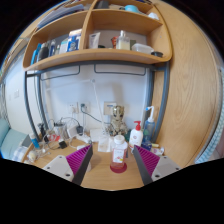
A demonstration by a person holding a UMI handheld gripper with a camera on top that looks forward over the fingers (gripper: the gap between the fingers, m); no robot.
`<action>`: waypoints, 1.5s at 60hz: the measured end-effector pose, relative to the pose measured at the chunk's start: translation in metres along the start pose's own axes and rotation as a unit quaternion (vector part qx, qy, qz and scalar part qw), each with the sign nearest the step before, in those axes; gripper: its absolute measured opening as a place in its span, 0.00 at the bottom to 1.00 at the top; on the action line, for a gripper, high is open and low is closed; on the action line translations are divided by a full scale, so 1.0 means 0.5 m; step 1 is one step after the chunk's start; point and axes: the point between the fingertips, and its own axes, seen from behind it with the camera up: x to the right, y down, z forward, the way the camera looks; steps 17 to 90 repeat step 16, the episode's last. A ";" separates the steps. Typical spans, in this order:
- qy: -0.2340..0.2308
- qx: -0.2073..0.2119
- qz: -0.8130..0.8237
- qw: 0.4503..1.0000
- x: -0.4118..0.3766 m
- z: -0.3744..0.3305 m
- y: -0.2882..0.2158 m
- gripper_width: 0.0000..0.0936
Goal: Pour water
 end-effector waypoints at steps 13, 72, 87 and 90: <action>0.000 0.014 -0.006 1.000 -0.016 -0.045 -0.029 0.91; -0.003 0.011 -0.010 1.000 -0.021 -0.051 -0.028 0.91; -0.003 0.011 -0.010 1.000 -0.021 -0.051 -0.028 0.91; -0.003 0.011 -0.010 1.000 -0.021 -0.051 -0.028 0.91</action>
